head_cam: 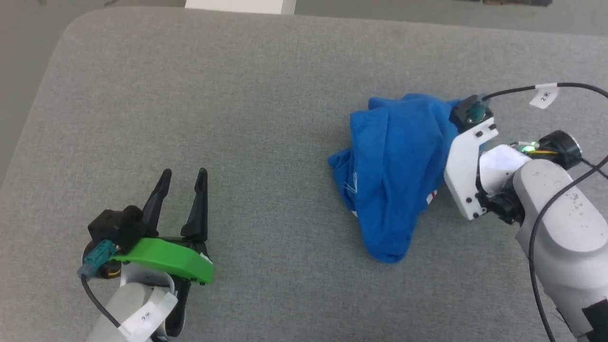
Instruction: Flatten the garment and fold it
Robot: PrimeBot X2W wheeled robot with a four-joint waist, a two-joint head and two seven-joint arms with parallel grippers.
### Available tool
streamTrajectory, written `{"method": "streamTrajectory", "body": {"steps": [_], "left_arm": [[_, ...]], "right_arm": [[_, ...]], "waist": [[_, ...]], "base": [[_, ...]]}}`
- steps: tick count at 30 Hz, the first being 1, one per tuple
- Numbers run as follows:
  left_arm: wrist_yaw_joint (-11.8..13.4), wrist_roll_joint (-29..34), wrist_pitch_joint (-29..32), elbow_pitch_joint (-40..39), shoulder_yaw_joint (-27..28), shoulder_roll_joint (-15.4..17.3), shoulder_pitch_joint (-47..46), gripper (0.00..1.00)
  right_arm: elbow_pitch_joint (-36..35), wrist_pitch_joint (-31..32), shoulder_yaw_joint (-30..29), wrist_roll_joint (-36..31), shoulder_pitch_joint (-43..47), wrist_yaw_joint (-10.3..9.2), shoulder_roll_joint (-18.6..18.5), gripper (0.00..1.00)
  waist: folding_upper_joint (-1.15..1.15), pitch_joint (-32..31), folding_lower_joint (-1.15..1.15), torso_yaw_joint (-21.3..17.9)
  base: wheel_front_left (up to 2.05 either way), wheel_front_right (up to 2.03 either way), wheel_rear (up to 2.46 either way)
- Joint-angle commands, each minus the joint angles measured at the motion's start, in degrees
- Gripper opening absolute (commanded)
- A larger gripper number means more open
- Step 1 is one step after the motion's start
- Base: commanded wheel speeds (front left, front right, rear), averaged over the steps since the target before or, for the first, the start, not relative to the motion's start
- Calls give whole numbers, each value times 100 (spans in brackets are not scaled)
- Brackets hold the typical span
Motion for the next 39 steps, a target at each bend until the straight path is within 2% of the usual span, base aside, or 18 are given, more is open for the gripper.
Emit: {"method": "streamTrajectory", "body": {"steps": [1, 8, 14, 19, 23, 26, 27, 28, 29, 32, 39], "left_arm": [[-33, 38, -43, 23, 30, -20, 33, 100], [-79, 54, -43, 120, 75, -25, 241, 100], [-78, 15, -39, 161, 63, -11, 472, 100], [-65, -26, 2, 131, 34, 5, 602, 100], [-58, -60, 44, 102, 20, 20, 649, 100], [-39, -86, 61, 86, 25, 33, 693, 100], [-32, -97, 65, 83, 30, 38, 714, 100], [-27, -108, 67, 81, 34, 42, 732, 100], [-19, -119, 71, 77, 37, 48, 758, 100], [5, -142, 83, 58, 35, 50, 825, 100], [45, -180, 108, 1, 24, 69, 905, 100]], "right_arm": [[16, -37, 12, 109, 182, -6, -64, 0], [-622, -768, -811, 363, 614, -6, -218, 0], [-1436, -967, -1966, 289, 1821, -6, -176, 0], [-1956, -723, -2858, 115, 3220, -6, 172, 0], [-2179, -520, -3200, 10, 4030, -6, 579, 0], [-2238, -475, -3315, -99, 4312, -6, 792, 0], [-2297, -542, -3329, -131, 4351, -6, 857, 13], [-2334, -592, -3341, -136, 4373, -6, 904, 53], [-2391, -684, -3372, -126, 4369, -6, 949, 100], [-2581, -1077, -3511, -64, 4273, -6, 1028, 100], [-3142, -2707, -4078, -47, 3982, -6, 1250, 100]], "waist": [[0, -171, -1, -104], [0, -668, -1, -320], [0, -1057, -1, -467], [0, -1218, -1, -496], [0, -1263, -1, -499], [0, -1296, -1, -516], [0, -1315, -1, -526], [0, -1331, -1, -535], [0, -1352, -1, -548], [0, -1418, -1, -573], [0, -1532, -1, -584]], "base": [[0, 0, 0], [0, 0, 0], [0, 0, 0], [0, 0, 0], [0, 0, 0], [0, 0, 0], [0, 0, 0], [0, 0, 0], [0, 0, 0], [0, 0, 0], [0, 0, 0]]}}
